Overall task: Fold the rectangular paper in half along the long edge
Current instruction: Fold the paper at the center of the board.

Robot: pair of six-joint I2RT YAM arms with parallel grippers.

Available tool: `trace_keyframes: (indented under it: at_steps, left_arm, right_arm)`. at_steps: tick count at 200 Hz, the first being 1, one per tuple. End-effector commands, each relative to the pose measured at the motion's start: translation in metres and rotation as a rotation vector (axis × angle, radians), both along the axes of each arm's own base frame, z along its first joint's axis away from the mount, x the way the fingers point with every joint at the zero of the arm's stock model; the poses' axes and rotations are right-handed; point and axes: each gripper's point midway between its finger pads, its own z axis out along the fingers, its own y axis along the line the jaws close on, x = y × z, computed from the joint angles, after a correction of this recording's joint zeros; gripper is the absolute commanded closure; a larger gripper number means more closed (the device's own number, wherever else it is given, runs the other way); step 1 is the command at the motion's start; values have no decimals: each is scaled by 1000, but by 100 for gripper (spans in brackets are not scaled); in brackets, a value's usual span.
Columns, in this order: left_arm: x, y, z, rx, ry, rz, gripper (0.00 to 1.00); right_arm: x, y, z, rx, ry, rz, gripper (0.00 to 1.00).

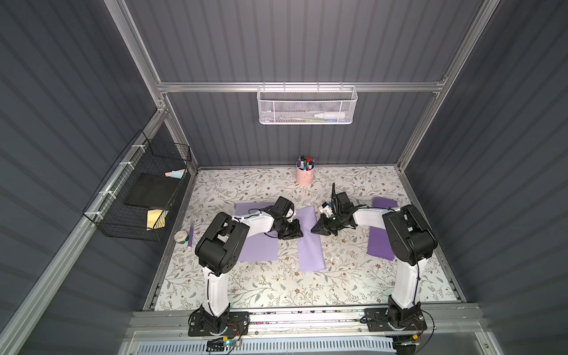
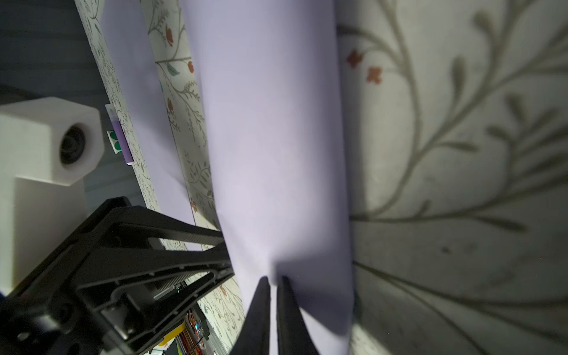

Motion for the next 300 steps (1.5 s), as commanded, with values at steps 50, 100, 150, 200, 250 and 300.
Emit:
trace_keyframes:
  at_steps: [50, 100, 150, 200, 250, 300]
  left_arm:
    - [5, 5, 22, 38, -35, -1, 56]
    - [7, 3, 32, 22, -51, 5, 51]
    - [14, -4, 42, -16, -71, 10, 60]
    - [13, -7, 21, -9, -36, 16, 80]
    - [-6, 3, -10, 27, 33, 9, 100]
    - [-21, 13, -37, 69, 86, 3, 100]
  right_arm:
    - [-5, -7, -21, -39, 45, -54, 89]
    - [-6, -9, -19, -42, 40, -72, 89]
    - [-8, -7, -23, -42, 52, -69, 89]
    - [-9, -7, -25, -47, 55, -69, 89]
    - [-8, -15, -31, -91, 69, -97, 90]
    - [-7, -35, -35, -114, 86, -150, 90]
